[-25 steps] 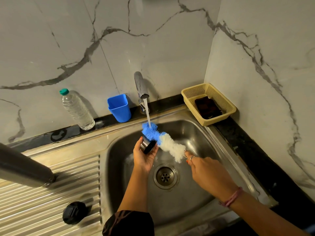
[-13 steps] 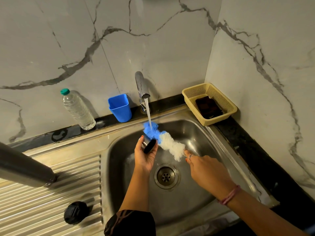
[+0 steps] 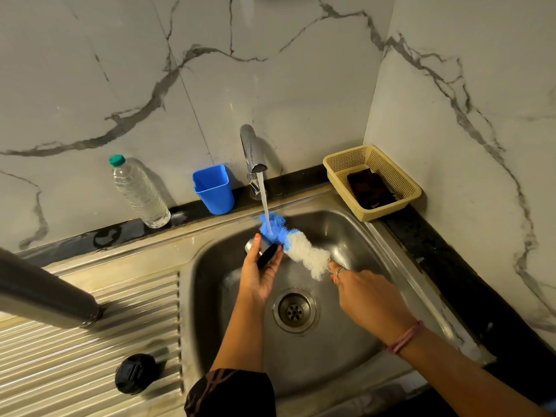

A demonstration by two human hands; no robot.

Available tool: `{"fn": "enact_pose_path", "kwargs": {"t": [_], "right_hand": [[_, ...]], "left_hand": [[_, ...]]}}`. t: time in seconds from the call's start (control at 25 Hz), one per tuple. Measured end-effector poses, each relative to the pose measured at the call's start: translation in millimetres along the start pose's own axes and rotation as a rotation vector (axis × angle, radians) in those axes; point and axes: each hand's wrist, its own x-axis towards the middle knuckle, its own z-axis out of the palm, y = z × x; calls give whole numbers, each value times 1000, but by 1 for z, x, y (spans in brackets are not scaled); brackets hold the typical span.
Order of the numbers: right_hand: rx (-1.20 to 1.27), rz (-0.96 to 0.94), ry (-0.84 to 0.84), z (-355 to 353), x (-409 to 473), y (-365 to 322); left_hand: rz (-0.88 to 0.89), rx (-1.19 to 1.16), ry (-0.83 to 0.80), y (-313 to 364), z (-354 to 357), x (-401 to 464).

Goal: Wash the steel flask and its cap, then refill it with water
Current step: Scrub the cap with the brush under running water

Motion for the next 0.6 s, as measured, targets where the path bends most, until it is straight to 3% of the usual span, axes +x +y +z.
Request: {"fn": "enact_pose_path", "kwargs": {"t": [0.6], "right_hand": [[-28,0,-1,6,2,3]], "left_hand": [[-10,46,-24,-5,-5,-1]]}}
